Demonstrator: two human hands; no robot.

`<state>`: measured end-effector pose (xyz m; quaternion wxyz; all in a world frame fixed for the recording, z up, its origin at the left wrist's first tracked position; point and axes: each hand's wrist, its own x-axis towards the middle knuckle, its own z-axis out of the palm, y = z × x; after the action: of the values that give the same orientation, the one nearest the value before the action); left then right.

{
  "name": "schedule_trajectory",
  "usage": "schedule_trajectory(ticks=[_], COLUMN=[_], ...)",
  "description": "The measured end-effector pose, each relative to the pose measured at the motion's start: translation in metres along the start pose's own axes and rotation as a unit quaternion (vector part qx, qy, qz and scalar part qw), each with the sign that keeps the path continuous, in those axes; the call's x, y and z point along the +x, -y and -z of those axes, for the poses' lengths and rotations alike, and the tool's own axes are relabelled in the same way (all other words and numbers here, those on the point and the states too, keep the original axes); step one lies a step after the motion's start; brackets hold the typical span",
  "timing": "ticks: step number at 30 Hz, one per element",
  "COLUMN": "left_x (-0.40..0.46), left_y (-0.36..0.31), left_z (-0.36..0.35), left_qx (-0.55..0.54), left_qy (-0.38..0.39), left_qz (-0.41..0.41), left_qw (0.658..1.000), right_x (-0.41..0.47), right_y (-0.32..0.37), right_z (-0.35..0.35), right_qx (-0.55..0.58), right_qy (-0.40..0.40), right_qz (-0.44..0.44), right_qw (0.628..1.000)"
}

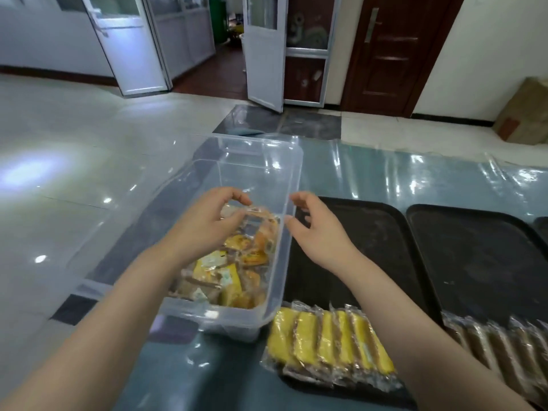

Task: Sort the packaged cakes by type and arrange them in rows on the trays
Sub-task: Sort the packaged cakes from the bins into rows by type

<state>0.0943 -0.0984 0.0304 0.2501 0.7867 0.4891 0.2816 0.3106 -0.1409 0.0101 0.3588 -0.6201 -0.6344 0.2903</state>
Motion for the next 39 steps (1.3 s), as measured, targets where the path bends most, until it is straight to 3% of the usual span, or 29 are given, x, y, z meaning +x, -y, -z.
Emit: schedule_trajectory(ticks=[3,7,10,15,20,23,27,29,31,33,39], left_x=[0.017,0.046,0.068,0.094,0.105,0.105,0.101,0.101,0.102,0.104,0.107], left_y=[0.026,0.057,0.085,0.128,0.147,0.162,0.180,0.189,0.198,0.201,0.208], left_z=[0.033,0.055,0.052,0.027,0.000,-0.015,-0.028,-0.031,-0.032,-0.032,-0.037], left_qx=[0.103,0.167,0.205,0.249,0.278,0.326,0.369,0.390,0.379,0.374,0.412], left_qy=[0.024,0.061,0.126,0.212,0.281,0.316,0.289,0.323,0.364,0.378,0.357], left_qz=[-0.025,-0.045,-0.032,0.020,0.035,0.033,0.025,0.028,0.037,0.031,-0.003], left_qw=[0.994,0.983,0.970,0.945,0.918,0.890,0.883,0.862,0.850,0.846,0.839], right_x=[0.020,0.056,0.083,0.118,0.137,0.146,0.152,0.154,0.157,0.157,0.157], right_y=[0.024,0.042,0.045,0.040,0.020,0.013,0.009,0.004,-0.005,-0.014,-0.012], right_z=[-0.023,-0.054,-0.072,-0.093,-0.100,-0.107,-0.127,-0.141,-0.151,-0.156,-0.166], right_qx=[-0.068,-0.194,-0.306,-0.395,-0.513,-0.538,-0.537,-0.513,-0.503,-0.523,-0.560], right_qy=[0.019,0.113,0.181,0.270,0.334,0.352,0.349,0.340,0.331,0.331,0.326], right_qz=[0.034,0.035,0.018,-0.056,-0.129,-0.157,-0.208,-0.233,-0.232,-0.231,-0.199], right_qw=[0.997,0.974,0.935,0.876,0.780,0.750,0.739,0.753,0.764,0.751,0.735])
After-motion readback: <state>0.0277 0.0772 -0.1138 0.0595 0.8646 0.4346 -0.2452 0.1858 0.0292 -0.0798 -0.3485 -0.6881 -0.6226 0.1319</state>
